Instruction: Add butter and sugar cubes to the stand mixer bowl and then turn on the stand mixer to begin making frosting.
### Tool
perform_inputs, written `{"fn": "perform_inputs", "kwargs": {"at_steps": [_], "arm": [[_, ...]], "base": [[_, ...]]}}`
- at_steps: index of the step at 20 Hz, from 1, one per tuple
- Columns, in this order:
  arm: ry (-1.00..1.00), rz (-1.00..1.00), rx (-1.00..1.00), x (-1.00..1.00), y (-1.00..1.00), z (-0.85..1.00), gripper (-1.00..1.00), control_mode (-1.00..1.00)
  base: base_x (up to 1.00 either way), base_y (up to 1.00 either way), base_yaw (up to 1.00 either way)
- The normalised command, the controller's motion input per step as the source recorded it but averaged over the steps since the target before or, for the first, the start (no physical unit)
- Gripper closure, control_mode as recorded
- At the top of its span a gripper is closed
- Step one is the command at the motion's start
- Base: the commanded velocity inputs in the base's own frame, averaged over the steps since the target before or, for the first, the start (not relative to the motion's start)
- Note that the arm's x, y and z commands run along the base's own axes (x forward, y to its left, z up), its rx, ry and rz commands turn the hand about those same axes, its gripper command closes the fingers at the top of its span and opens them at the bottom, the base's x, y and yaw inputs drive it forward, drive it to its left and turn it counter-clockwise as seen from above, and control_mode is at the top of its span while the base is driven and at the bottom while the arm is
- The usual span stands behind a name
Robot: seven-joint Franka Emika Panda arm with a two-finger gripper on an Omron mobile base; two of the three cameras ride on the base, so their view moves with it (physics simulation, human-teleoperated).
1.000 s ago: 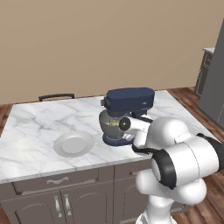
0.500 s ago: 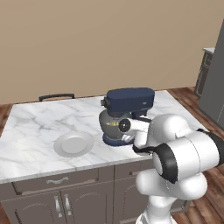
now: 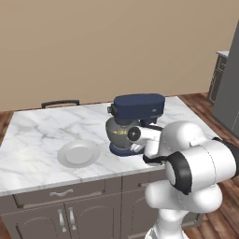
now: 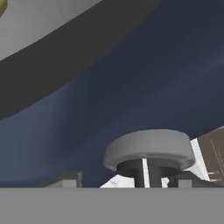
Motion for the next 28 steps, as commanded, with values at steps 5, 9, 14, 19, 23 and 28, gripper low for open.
{"fn": "perform_inputs", "kwargs": {"at_steps": [5,9,14,19,23,28], "arm": [[0.00,0.00,0.00,0.32,0.00,0.00,1.00,-1.00],[-0.07,0.00,0.01,0.19,0.00,0.00,1.00,-1.00],[-0.06,0.00,0.08,0.19,0.00,0.00,1.00,-1.00],[-0.01,0.00,0.16,0.30,0.00,0.05,1.00,-1.00],[0.00,0.00,0.19,0.36,0.00,0.15,1.00,-1.00],[0.00,0.00,0.21,0.34,0.00,0.11,1.00,-1.00]], "base": [[0.00,0.00,0.00],[0.00,0.00,0.00],[0.00,0.00,0.00],[0.00,0.00,0.00],[0.00,0.00,0.00],[0.00,0.00,0.00]]}}
